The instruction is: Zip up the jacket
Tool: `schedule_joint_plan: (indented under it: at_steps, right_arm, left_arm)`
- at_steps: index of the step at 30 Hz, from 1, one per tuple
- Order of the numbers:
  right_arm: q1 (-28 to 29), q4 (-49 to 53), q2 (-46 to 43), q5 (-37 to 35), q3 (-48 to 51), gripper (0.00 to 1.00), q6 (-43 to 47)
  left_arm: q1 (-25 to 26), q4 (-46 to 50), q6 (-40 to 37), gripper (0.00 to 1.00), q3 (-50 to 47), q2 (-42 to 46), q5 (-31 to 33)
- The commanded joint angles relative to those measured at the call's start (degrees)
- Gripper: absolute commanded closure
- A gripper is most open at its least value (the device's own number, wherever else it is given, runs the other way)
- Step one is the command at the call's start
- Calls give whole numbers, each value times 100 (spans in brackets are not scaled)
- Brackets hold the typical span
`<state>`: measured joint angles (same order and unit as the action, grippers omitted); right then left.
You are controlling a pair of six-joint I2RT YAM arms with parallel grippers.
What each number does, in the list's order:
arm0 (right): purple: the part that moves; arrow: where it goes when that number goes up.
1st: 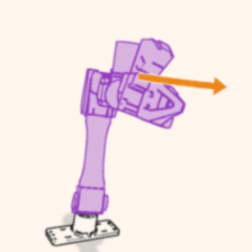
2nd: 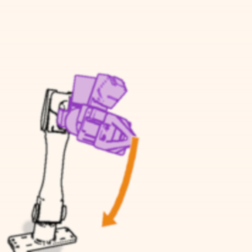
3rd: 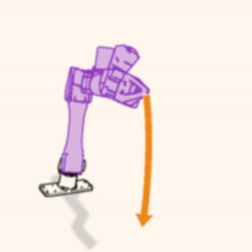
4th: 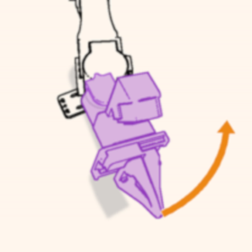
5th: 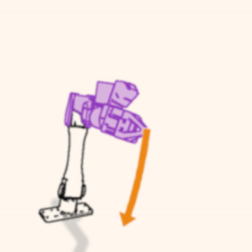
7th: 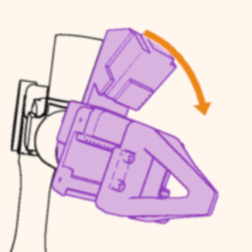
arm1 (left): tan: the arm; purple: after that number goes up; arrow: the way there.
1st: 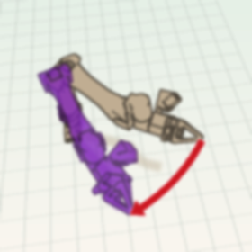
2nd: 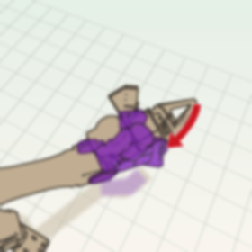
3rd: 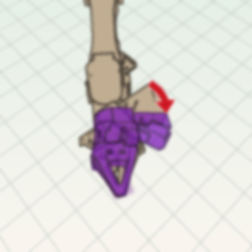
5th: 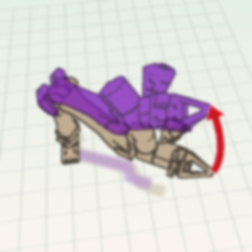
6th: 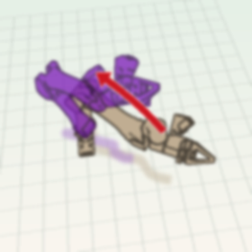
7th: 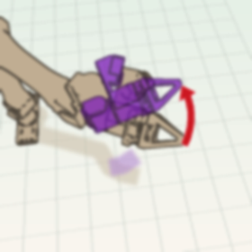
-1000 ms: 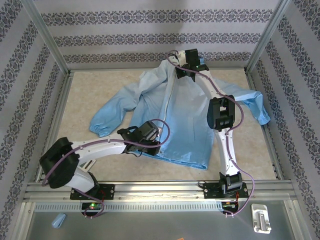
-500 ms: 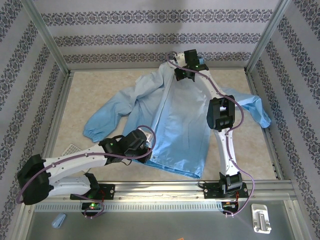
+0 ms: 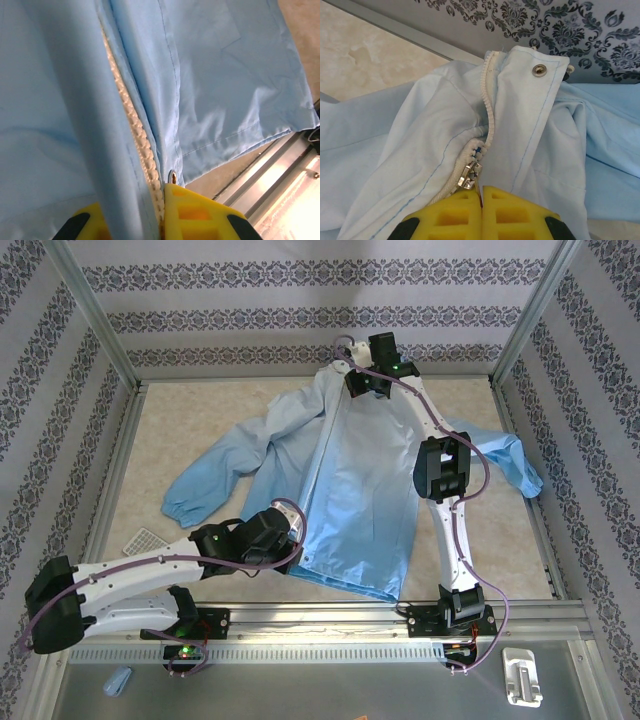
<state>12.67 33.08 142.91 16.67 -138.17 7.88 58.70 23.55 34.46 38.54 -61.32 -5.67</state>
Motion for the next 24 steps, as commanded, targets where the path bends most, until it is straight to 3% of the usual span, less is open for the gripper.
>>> schedule_joint_plan:
  at_steps: [1,5,15,24]
  right_arm:
    - [-229,-1158,61,-576,-101,100,-121]
    - [-266,-1260,94,-283,-35,100,-101]
    - [-307,-1076,570,-392,-579,100,-292]
    - [-445,-1087,867,-392,-993,100,-579]
  left_arm:
    - [393,620,-326,100,94,221,-543]
    - [539,687,-477,100,276,348,-364]
    - [917,1287,-1055,100,1117,27,-23]
    - [1197,1255,-706,100,532,9,-9]
